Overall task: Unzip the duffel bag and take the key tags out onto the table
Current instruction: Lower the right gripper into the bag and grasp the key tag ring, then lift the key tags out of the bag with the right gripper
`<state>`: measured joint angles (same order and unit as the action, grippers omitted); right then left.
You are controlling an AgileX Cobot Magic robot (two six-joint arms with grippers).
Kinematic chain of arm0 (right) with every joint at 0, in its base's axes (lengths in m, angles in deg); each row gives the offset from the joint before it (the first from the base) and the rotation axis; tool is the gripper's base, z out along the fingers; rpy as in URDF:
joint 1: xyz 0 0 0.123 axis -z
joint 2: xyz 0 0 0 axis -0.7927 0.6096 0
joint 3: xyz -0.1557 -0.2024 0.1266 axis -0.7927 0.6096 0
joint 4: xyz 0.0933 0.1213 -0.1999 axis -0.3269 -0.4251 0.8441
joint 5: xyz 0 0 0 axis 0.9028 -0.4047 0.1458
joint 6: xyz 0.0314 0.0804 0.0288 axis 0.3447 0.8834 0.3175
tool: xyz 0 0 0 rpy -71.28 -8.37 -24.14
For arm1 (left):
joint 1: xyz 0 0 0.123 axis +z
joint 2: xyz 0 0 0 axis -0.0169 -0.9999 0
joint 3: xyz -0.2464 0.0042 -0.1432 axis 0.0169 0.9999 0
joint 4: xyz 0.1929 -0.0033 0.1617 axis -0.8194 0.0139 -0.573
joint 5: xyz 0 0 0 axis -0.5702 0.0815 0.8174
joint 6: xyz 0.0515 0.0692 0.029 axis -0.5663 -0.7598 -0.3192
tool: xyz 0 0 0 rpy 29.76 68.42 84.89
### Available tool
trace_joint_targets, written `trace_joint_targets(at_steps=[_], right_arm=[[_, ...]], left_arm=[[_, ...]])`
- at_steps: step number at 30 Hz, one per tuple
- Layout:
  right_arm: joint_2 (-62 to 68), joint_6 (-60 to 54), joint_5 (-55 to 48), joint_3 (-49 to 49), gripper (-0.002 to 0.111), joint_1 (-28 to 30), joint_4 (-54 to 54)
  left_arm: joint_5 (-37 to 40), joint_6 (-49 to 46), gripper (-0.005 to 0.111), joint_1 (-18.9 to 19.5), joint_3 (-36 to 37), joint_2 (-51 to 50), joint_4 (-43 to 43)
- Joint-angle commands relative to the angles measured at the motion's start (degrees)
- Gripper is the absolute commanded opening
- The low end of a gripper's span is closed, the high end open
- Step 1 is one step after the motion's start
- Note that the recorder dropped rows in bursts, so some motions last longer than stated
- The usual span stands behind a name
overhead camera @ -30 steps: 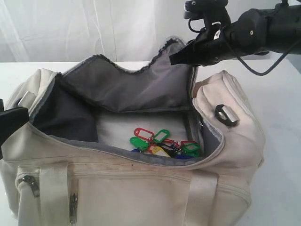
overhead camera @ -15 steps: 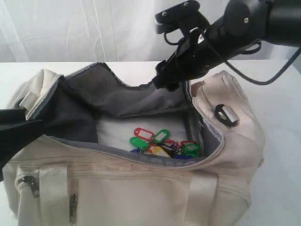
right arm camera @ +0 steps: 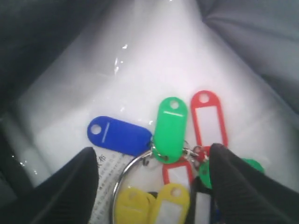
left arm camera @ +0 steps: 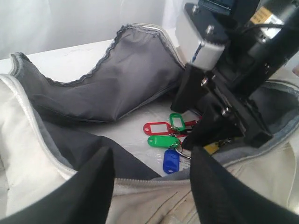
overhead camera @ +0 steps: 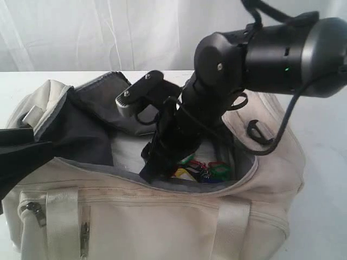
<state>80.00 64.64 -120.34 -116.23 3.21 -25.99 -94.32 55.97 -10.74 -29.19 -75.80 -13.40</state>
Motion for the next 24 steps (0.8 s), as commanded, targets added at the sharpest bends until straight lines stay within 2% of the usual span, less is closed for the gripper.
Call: trace_joint_targets(at_steps=[1, 9, 11, 12, 14, 15, 16, 18, 24], right_arm=[[4.24, -3.03, 0.29, 0.32, 0.063, -0.97, -0.14], [12.84, -3.17, 3.06, 0.32, 0.063, -0.97, 3.08], [14.37, -3.05, 3.38, 0.32, 0.060, -0.97, 3.13], [14.85, -3.05, 3.19, 0.32, 0.056, -0.97, 3.13], [15.28, -3.05, 2.17, 0.32, 0.039, -0.97, 3.22], [15.28, -3.05, 1.65, 0.32, 0.030, -0.97, 3.42], [15.28, -3.05, 0.76, 0.22, 0.016, -0.97, 4.14], [14.65, -3.05, -0.39, -0.18, 0.000, -0.97, 5.72], [8.07, -2.93, -1.22, -2.39, 0.000, -0.97, 6.21]], left_arm=[[-0.17, 0.29, 0.054, 0.06, 0.47, 0.49, -0.67], [-0.17, 0.29, 0.054, 0.06, 0.47, 0.49, -0.67], [-0.17, 0.29, 0.054, 0.06, 0.47, 0.49, -0.67], [-0.17, 0.29, 0.054, 0.06, 0.47, 0.49, -0.67], [-0.17, 0.29, 0.054, 0.06, 0.47, 0.49, -0.67], [-0.17, 0.29, 0.054, 0.06, 0.47, 0.49, -0.67], [-0.17, 0.29, 0.054, 0.06, 0.47, 0.49, -0.67], [-0.17, 0.29, 0.054, 0.06, 0.47, 0.49, -0.67], [-0.17, 0.29, 0.054, 0.06, 0.47, 0.49, -0.67]])
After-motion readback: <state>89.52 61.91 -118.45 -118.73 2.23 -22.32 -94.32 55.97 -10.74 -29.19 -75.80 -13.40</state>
